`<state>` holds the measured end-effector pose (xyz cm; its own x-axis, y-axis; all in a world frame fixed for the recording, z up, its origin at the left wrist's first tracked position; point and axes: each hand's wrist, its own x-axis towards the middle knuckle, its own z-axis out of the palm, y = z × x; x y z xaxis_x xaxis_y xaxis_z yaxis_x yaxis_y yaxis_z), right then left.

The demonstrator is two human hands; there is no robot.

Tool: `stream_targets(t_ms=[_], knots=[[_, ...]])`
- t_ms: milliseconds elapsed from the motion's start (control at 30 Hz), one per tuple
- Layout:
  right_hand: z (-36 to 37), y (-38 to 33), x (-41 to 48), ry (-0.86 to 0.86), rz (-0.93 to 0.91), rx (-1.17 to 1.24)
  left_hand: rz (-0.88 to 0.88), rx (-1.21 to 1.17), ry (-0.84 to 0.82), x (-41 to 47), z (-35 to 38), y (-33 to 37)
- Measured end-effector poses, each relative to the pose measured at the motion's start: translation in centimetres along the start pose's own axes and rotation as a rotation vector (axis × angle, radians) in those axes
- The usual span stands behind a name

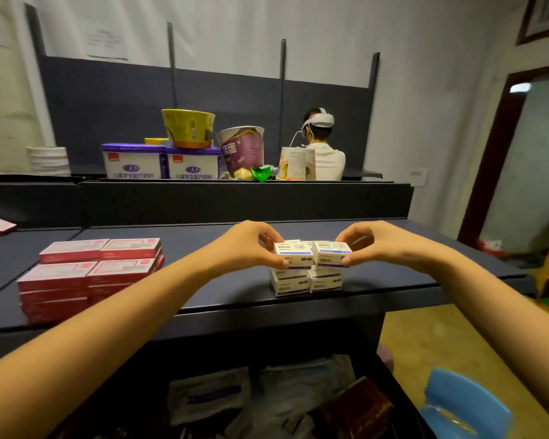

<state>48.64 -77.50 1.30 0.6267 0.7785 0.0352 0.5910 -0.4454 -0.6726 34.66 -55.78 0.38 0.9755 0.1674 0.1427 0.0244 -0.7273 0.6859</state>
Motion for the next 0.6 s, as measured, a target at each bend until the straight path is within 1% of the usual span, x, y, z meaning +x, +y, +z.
stream_targets(t_ms=[167,300,467,600], knots=[[0.1,1.2,-0.5,-0.035,-0.035,-0.041,-0.067,0.023,0.07,-1.3,1.8,0.1],[0.5,1.5,-0.7,0.011,-0.069,-0.043,-0.117,-0.003,0.159,-2.0,2.7,0.6],[1.4,1.3,-0.5,0.08,-0.106,-0.047,-0.155,-0.004,0.206,-2.4,3.2,1.3],[1.9,1.0,-0.6,0.091,-0.137,-0.07,-0.161,0.019,0.232,-2.6,3.6,1.7]])
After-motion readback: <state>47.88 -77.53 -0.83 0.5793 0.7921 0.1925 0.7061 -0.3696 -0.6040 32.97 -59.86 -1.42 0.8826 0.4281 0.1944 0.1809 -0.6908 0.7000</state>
